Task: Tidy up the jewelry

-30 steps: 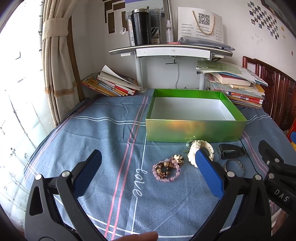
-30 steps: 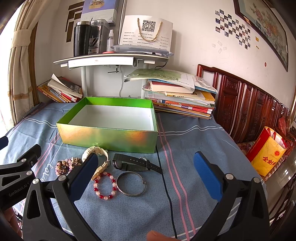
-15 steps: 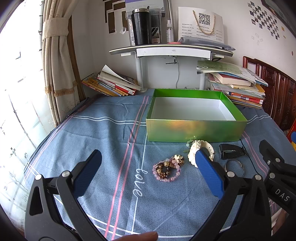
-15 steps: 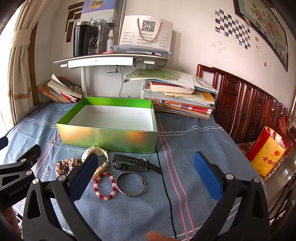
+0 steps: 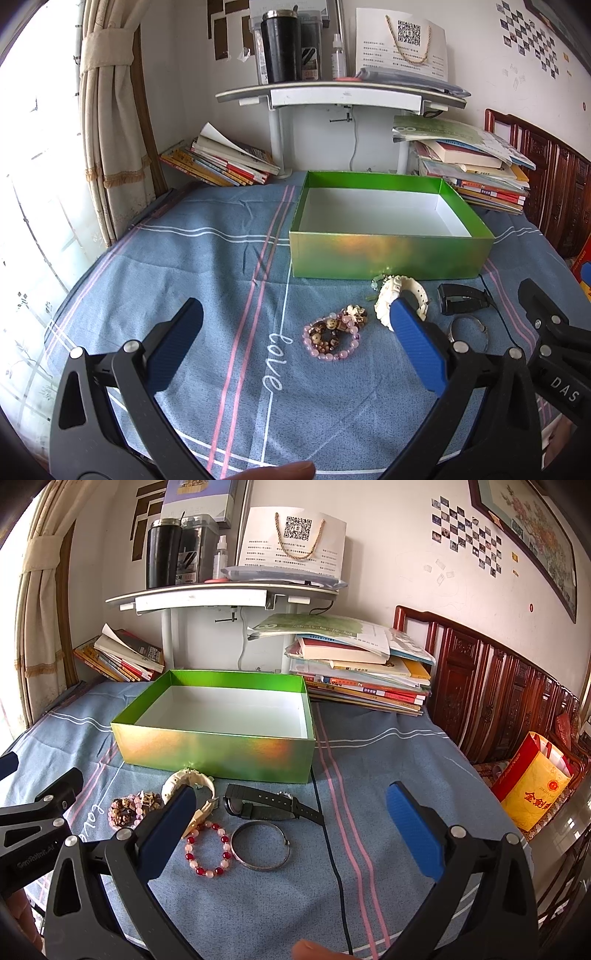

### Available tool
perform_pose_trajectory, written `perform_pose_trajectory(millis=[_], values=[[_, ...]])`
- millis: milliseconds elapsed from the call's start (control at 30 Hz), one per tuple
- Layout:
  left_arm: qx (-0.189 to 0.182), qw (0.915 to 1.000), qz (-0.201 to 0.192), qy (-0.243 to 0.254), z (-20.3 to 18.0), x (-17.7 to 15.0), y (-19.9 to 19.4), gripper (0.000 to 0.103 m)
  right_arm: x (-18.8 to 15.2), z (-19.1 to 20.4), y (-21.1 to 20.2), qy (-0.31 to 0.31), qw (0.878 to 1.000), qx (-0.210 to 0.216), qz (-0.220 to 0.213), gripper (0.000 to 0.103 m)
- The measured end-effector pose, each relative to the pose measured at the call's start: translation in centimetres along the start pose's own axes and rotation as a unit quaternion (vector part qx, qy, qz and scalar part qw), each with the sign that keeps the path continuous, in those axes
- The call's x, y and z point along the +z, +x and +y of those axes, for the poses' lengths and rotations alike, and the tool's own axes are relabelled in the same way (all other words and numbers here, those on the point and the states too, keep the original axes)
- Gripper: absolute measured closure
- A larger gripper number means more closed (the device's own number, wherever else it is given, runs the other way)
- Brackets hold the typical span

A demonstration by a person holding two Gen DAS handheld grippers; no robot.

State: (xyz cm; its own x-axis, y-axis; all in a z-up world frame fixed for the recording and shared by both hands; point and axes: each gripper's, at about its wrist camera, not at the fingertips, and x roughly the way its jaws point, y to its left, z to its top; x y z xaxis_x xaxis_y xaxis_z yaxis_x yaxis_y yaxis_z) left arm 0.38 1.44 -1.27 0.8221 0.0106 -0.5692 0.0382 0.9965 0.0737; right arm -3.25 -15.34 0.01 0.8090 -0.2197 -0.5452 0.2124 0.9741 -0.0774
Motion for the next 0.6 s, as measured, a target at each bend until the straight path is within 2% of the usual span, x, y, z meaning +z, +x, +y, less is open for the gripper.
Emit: perform_pose_trajectory(millis=[100,167,267,367,467,533,600], values=[[-0.018,0.9995,0.026,-0.002,0.3,-0.1,1.4,0.003,0.0,-0.3,1.0,-0.004,1.000,0.012,0.021,0.002],[-0.027,0.9982,0.054,-0.003,0.4,0.0,2.7,0.003,0.0,-0.8,2.7,-0.011,0.997,0.023,0.066,0.002],[-0.021,0.9948,0.099,0.009,0.5,0.0,4.6,0.003,-0.3,-1.2,5.3,-0.036,0.990,0.022,0.134,0.002],[-0.029,0.9908,0.128,0.032,0.0,-0.2,5.9,0.003,-0.9,-1.4,6.3,-0.058,0.986,0.018,0.154,0.002],[-0.045,0.9881,0.140,0.046,-0.8,-0.4,6.5,0.004,-1.0,-1.5,6.8,-0.062,0.984,0.032,0.163,0.002],[-0.051,0.9875,0.140,0.053,-1.4,-0.1,6.7,0.006,-0.8,-1.6,7.5,-0.056,0.982,0.048,0.171,0.009],[-0.050,0.9876,0.137,0.058,-2.1,0.5,7.1,0.009,-0.3,-1.7,8.4,-0.051,0.982,0.048,0.178,0.024]])
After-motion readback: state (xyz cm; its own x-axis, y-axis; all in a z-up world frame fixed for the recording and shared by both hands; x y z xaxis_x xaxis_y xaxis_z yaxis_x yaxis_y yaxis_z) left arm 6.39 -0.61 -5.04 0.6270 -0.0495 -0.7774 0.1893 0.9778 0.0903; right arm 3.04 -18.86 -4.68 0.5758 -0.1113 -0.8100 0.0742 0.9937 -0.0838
